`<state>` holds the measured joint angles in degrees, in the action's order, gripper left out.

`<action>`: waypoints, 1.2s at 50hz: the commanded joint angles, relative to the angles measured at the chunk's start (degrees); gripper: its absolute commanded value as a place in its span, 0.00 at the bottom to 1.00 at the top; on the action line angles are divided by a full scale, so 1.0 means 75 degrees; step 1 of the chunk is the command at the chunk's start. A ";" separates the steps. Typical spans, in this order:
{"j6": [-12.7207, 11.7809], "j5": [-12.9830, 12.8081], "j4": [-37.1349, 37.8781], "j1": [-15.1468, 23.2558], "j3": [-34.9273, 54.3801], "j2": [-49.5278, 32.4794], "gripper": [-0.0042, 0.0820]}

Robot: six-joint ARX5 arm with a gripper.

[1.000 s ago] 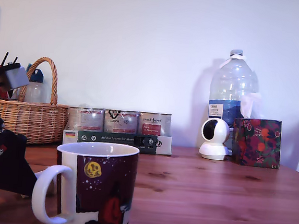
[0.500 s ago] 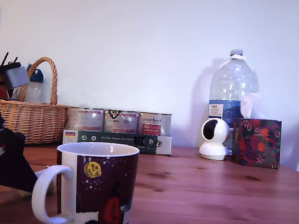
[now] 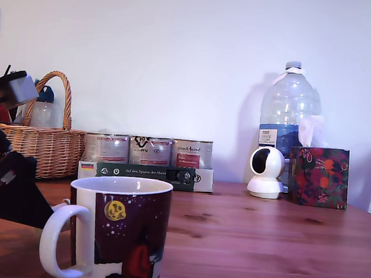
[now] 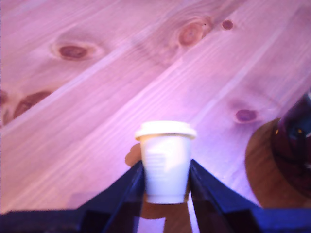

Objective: Pick up the coffee capsules from the table one by one and drop them inside the nearest coffee cup

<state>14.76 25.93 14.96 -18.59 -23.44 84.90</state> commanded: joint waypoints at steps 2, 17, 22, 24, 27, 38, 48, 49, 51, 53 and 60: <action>-0.0122 0.0117 -0.0096 0.0029 0.0050 -0.0020 0.17; -0.0388 0.0117 -0.0868 0.0029 0.0052 -0.1472 0.17; -0.0428 0.0117 -0.1338 0.0026 0.0052 -0.2139 0.17; -0.0469 0.0119 -0.1515 0.0026 0.0052 -0.2416 0.17; -0.0609 0.0137 -0.1714 0.0003 0.0052 -0.2774 0.17; -0.1067 0.0152 -0.2063 -0.0248 0.0052 -0.3978 0.17; -0.1486 0.0140 -0.2165 -0.0874 0.0050 -0.4476 0.17; -0.1527 0.0131 -0.2174 -0.0941 0.0050 -0.4491 0.17; -0.1580 0.0108 -0.2221 -0.1113 0.0044 -0.4494 0.17; -0.1635 0.0076 -0.2291 -0.1276 0.0026 -0.4494 0.17; -0.1661 -0.0070 -0.2425 -0.1807 -0.0015 -0.4485 0.17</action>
<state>2.68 25.78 -3.46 -31.20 -23.44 51.40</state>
